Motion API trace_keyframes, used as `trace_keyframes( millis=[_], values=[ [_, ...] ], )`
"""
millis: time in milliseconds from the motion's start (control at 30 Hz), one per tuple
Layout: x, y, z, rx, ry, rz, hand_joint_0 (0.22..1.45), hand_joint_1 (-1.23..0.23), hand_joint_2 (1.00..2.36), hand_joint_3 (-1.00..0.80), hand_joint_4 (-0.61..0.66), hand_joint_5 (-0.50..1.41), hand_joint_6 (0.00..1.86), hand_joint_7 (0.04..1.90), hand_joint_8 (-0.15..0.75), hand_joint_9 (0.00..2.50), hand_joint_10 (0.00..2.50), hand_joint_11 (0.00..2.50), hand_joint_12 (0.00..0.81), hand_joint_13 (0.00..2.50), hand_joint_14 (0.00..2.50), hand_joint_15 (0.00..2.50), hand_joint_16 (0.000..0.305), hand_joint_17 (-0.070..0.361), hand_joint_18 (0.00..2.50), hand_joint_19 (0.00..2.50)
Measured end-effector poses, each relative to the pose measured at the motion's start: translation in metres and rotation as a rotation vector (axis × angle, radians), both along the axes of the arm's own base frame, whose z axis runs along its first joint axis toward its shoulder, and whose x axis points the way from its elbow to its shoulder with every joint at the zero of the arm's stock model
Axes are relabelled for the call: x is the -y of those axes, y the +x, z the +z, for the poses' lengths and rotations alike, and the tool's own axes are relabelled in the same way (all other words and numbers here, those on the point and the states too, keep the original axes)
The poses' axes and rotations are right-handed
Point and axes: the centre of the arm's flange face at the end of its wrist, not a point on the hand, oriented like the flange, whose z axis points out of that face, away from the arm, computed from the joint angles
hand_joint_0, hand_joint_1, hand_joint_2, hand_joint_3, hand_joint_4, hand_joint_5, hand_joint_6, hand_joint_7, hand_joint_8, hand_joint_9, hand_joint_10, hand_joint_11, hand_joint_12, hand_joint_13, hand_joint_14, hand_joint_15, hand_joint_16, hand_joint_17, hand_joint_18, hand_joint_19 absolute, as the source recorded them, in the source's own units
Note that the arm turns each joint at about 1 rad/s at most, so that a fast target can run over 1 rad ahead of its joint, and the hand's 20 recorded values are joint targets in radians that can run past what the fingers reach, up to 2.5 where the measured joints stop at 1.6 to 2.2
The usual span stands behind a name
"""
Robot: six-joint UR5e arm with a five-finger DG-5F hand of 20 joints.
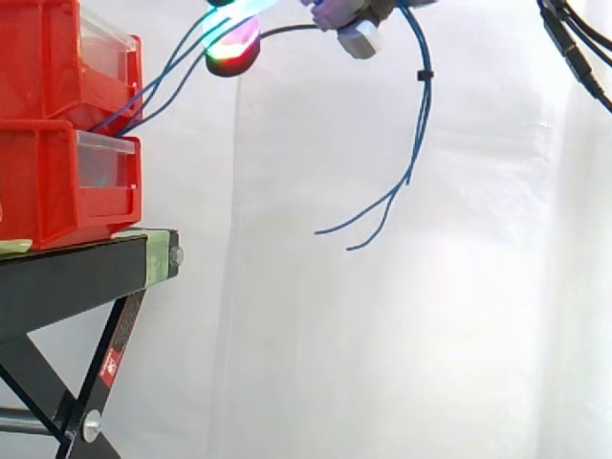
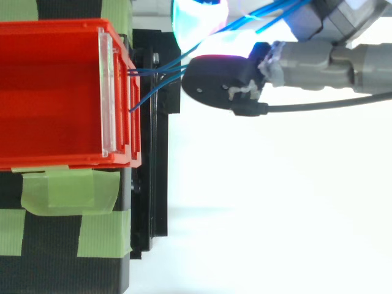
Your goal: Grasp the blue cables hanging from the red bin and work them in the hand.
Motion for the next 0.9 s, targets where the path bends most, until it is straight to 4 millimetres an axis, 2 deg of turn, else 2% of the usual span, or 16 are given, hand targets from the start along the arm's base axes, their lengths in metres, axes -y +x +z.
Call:
trace_keyframes(
  millis=[133, 167, 200, 300, 333, 400, 433, 467, 567, 633, 700, 733, 900],
  values=[
    [0.0007, -0.0015, -0.0013, -0.008, 0.012, -0.005, 0.8, -0.7, 1.66, 0.24, 0.31, 0.37, 0.0, 1.43, 0.519, 1.74, 2.5, 2.5, 0.771, 2.09, 2.5, 2.01, 0.244, 0.183, 2.5, 0.76],
    [0.0008, -0.0017, -0.0015, -0.009, 0.013, -0.005, 0.83, -0.71, 1.6, 0.27, 0.31, 0.36, 0.0, 1.42, 0.519, 1.74, 2.5, 2.5, 0.771, 2.09, 2.5, 2.01, 0.244, 0.183, 2.5, 0.76],
    [0.0009, -0.0018, -0.0016, -0.01, 0.013, -0.005, 0.91, -0.71, 1.48, 0.34, 0.27, 0.37, 0.01, 1.4, 0.519, 1.74, 2.5, 2.5, 0.771, 2.09, 2.5, 2.01, 0.244, 0.183, 2.5, 0.76],
    [0.0009, -0.002, -0.0016, -0.011, 0.015, -0.006, 1.01, -0.72, 1.33, 0.37, 0.24, 0.38, 0.01, 1.37, 0.519, 1.74, 2.5, 2.5, 0.771, 2.09, 2.5, 2.01, 0.244, 0.183, 2.5, 0.76],
    [0.0009, -0.002, -0.0015, -0.01, 0.015, -0.006, 1.01, -0.73, 1.32, 0.35, 0.24, 0.39, 0.01, 1.37, 0.519, 1.74, 2.5, 2.5, 0.771, 2.09, 2.5, 2.01, 0.244, 0.183, 2.5, 0.76],
    [0.0009, -0.002, -0.0015, -0.01, 0.016, -0.005, 1.03, -0.75, 1.0, 0.33, 0.26, 0.39, 0.01, 1.36, 0.519, 1.74, 2.5, 2.5, 0.771, 2.09, 2.5, 2.01, 0.244, 0.183, 2.5, 0.76],
    [0.0009, -0.002, -0.0015, -0.01, 0.016, -0.005, 0.96, -0.75, 1.01, 0.16, 0.28, 0.39, 0.01, 1.35, 0.519, 1.74, 2.5, 2.5, 0.771, 2.09, 2.5, 2.01, 0.244, 0.183, 2.5, 0.76],
    [0.0008, -0.002, -0.0015, -0.01, 0.016, -0.004, 0.94, -0.74, 1.01, 0.07, 0.28, 0.39, 0.01, 1.35, 0.519, 1.74, 2.5, 2.5, 0.771, 2.09, 2.5, 2.01, 0.244, 0.183, 2.5, 0.76],
    [0.0006, -0.0017, -0.0014, -0.009, 0.016, -0.003, 0.92, -0.73, 1.01, 0.02, 0.29, 0.39, 0.01, 1.39, 0.519, 1.74, 2.5, 2.5, 0.771, 2.09, 2.5, 2.01, 0.244, 0.183, 2.5, 0.76],
    [0.0006, -0.0014, -0.0012, -0.007, 0.015, -0.002, 0.95, -0.72, 1.01, 0.11, 0.28, 0.39, 0.0, 1.43, 0.519, 1.74, 2.5, 2.5, 0.771, 2.09, 2.5, 2.01, 0.244, 0.183, 2.5, 0.76],
    [0.0005, -0.0008, -0.0007, -0.002, 0.015, -0.001, 1.06, -0.72, 1.0, 0.36, 0.27, 0.41, 0.0, 1.46, 0.519, 1.74, 2.5, 2.5, 0.771, 2.09, 2.5, 2.01, 0.244, 0.183, 2.5, 0.76],
    [0.0006, -0.0004, -0.0004, 0.002, 0.015, -0.001, 1.1, -0.71, 1.09, 0.41, 0.25, 0.4, 0.0, 1.46, 0.519, 1.74, 2.5, 2.5, 0.771, 2.09, 2.5, 2.01, 0.244, 0.183, 2.5, 0.76],
    [0.001, 0.0017, 0.0014, 0.021, 0.011, -0.002, 1.16, -0.68, 1.14, 0.49, 0.24, 0.42, 0.0, 1.45, 0.519, 1.74, 2.5, 2.5, 0.771, 2.09, 2.5, 2.01, 0.244, 0.183, 2.5, 0.76]
  ],
)
